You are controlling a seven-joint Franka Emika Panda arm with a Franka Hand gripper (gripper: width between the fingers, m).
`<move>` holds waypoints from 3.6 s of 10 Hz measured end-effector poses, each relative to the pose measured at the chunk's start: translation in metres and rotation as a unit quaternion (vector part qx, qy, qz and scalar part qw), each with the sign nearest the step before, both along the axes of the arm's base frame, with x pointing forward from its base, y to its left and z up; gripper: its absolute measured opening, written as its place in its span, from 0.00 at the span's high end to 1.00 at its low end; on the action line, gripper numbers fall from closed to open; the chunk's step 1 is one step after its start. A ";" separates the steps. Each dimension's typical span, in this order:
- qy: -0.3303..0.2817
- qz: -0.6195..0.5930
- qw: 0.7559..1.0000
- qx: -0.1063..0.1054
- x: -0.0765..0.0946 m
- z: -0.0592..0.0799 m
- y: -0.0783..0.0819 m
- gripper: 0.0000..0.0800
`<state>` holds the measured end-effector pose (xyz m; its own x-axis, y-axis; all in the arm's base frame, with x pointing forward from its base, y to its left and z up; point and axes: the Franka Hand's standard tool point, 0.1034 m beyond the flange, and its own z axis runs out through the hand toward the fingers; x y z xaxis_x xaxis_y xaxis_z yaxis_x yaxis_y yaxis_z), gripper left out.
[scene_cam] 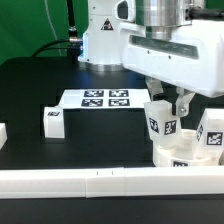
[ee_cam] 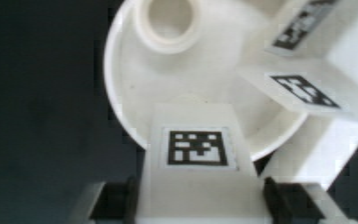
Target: Assemble stool
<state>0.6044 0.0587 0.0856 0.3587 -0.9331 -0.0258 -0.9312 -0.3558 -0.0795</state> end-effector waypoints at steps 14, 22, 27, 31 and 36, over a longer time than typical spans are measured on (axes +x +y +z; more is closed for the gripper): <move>-0.036 -0.507 0.851 0.129 0.005 0.000 -0.002 0.58; -0.049 -0.513 0.841 0.166 0.011 0.037 0.001 0.19; -0.062 -0.292 0.946 0.125 0.007 0.032 0.001 0.19; -0.066 -0.118 0.987 0.085 0.009 0.035 0.001 0.19; -0.062 0.147 0.987 0.032 0.007 0.033 0.001 0.19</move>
Offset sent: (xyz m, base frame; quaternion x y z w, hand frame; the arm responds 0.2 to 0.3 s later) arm 0.0000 0.0000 0.0000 0.0000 0.0000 0.1938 0.9810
